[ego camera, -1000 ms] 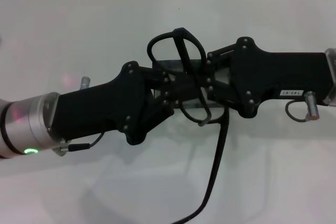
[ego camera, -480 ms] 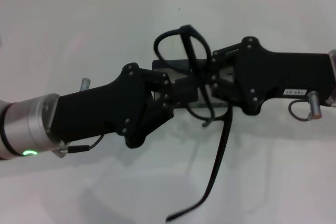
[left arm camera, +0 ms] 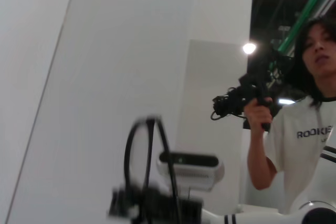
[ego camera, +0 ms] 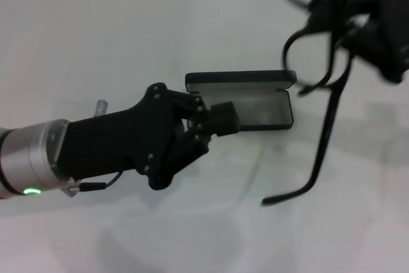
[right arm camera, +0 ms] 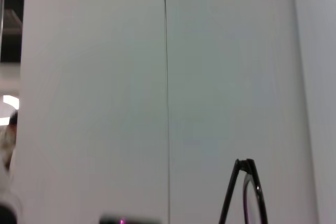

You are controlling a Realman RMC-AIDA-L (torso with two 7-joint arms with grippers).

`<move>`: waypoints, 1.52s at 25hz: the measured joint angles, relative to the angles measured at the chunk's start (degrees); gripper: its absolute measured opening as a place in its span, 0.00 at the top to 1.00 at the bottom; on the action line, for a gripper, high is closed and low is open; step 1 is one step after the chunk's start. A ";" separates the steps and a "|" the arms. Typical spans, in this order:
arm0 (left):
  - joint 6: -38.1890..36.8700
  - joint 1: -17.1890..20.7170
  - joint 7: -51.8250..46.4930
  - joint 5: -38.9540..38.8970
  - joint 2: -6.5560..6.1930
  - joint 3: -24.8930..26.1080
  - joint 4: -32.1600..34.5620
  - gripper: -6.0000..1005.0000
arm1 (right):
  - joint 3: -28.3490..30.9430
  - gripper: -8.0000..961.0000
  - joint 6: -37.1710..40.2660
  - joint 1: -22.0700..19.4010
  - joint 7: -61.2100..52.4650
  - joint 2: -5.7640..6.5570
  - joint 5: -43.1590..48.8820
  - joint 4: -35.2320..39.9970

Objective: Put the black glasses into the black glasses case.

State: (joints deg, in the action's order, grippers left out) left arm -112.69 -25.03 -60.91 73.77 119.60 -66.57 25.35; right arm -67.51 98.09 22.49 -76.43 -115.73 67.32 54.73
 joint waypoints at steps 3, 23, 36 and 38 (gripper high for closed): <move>-0.01 -0.58 0.00 0.70 0.12 -0.62 -0.25 0.95 | 1.81 0.88 2.23 0.04 1.68 0.00 -5.24 -1.81; -0.05 -4.08 9.15 -17.24 0.85 -22.35 -2.05 0.95 | -10.54 0.88 -1.25 14.64 18.98 -0.46 -19.24 -30.07; 0.42 -3.89 10.89 -24.40 0.75 -22.05 -6.73 0.95 | -20.09 0.88 -8.98 14.91 21.05 -0.46 -20.26 -28.71; 1.08 -3.96 10.74 -25.61 0.69 -21.97 -7.58 0.95 | -21.02 0.88 -9.27 15.13 21.41 -0.46 -20.25 -28.58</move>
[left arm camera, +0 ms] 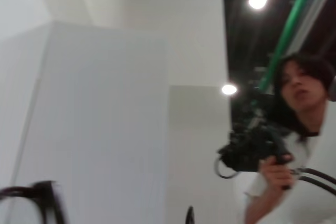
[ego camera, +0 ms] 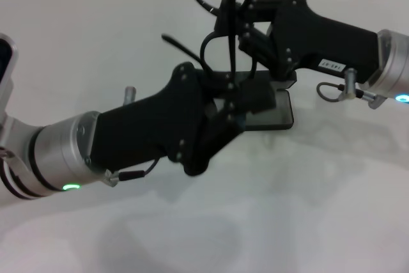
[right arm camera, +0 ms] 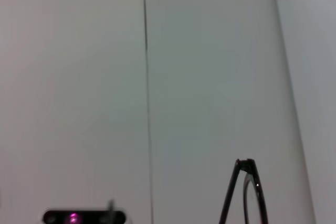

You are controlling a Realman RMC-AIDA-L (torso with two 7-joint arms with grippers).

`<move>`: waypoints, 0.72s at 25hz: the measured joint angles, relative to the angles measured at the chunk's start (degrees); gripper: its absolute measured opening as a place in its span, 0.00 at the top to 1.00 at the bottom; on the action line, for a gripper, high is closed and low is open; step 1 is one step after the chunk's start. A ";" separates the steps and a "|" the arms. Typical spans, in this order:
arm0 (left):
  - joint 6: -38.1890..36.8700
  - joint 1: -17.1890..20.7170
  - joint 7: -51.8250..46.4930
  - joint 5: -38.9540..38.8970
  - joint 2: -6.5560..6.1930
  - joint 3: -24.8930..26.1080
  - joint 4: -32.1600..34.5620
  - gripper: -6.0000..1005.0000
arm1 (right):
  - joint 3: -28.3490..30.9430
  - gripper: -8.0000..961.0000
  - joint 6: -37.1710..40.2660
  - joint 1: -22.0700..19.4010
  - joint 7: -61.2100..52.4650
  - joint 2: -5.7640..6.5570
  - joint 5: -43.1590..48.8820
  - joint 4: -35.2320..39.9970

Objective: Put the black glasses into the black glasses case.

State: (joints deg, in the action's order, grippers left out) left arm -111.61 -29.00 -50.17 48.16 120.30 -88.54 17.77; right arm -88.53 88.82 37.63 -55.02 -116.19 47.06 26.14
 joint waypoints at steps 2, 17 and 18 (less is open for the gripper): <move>0.78 0.06 -0.15 -0.97 0.00 0.03 -0.53 0.95 | -0.95 0.88 -0.43 0.31 0.20 0.00 0.05 0.08; 4.43 -0.27 -2.44 -2.32 -0.15 -0.05 -1.69 0.95 | -6.07 0.88 -3.46 0.60 0.45 0.00 0.26 2.67; 4.46 -0.25 -2.45 -2.33 -0.16 -0.06 -1.69 0.95 | -6.09 0.88 -3.47 0.60 0.45 0.00 0.31 2.69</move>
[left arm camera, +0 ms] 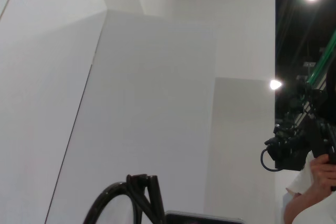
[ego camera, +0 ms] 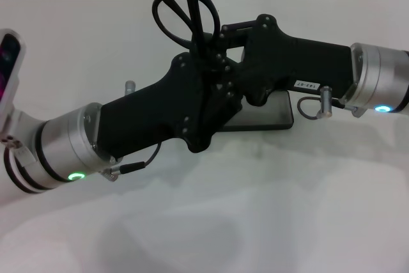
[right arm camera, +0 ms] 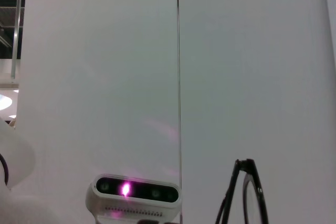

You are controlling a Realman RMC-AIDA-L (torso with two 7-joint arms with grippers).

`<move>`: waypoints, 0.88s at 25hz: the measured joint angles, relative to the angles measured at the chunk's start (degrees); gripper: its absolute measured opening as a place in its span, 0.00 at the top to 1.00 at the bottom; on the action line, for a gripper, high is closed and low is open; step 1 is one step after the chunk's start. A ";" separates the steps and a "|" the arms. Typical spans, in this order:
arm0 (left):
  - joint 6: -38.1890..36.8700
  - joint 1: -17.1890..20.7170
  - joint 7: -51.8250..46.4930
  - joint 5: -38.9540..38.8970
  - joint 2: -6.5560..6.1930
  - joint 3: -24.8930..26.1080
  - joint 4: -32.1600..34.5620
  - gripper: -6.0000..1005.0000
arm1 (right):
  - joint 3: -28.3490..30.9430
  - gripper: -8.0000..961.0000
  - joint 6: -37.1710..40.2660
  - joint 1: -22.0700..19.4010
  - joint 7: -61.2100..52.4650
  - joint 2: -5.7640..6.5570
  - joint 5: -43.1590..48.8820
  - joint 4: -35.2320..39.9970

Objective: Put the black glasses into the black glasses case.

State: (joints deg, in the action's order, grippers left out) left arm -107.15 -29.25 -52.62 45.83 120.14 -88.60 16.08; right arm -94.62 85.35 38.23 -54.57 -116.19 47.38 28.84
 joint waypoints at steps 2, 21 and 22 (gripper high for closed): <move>0.05 0.12 -0.01 -0.01 0.00 -0.09 0.00 0.95 | -0.01 0.88 -0.03 -0.02 0.00 0.00 0.02 0.03; -9.04 7.24 0.41 2.42 -5.18 3.85 1.25 0.95 | 0.83 0.88 -14.03 -12.65 -23.63 2.17 35.22 35.65; -9.12 8.40 0.32 2.44 -5.36 4.78 1.73 0.95 | 0.79 0.88 -15.44 -14.66 -30.63 1.54 44.92 42.96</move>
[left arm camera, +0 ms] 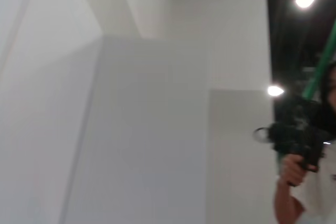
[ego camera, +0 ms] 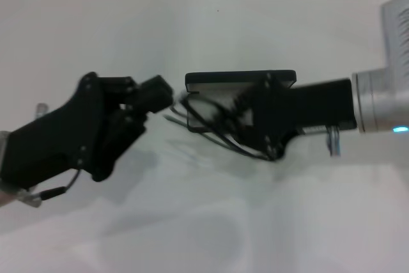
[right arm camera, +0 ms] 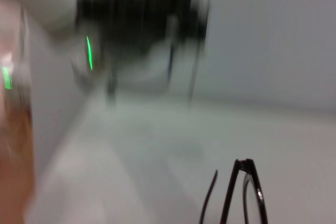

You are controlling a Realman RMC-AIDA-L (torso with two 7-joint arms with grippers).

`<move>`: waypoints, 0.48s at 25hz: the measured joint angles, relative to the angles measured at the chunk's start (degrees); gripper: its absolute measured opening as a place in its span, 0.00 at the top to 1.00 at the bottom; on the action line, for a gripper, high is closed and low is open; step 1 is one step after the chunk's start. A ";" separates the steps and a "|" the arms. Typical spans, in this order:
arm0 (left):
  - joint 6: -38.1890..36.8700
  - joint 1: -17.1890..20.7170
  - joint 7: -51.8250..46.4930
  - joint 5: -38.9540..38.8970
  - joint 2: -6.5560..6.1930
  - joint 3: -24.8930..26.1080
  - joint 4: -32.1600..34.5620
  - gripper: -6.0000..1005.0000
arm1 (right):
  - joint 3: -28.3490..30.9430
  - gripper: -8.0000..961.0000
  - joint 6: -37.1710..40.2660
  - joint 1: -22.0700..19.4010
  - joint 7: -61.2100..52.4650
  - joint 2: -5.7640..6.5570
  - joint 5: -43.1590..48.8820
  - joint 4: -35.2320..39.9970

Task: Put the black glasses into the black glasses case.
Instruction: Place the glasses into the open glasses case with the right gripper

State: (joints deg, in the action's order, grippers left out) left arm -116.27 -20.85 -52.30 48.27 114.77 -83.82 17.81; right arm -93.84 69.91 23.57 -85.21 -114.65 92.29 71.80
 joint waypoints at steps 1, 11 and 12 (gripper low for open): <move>-0.01 1.03 -0.05 0.01 -0.06 0.80 0.68 0.95 | -0.30 0.88 -0.66 -1.37 -5.93 -0.61 8.71 6.41; -0.03 3.27 0.36 0.42 -0.09 2.13 1.92 0.95 | -10.63 0.88 2.44 5.04 -34.69 -1.41 49.50 24.03; -0.02 3.27 0.42 0.43 -0.07 2.13 1.85 0.95 | -12.07 0.88 2.51 6.19 -36.12 -1.49 51.91 23.77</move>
State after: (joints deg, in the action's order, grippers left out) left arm -116.29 -17.58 -51.89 48.70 114.70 -81.68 19.66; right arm -105.90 72.43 29.76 -121.33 -116.15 144.21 95.57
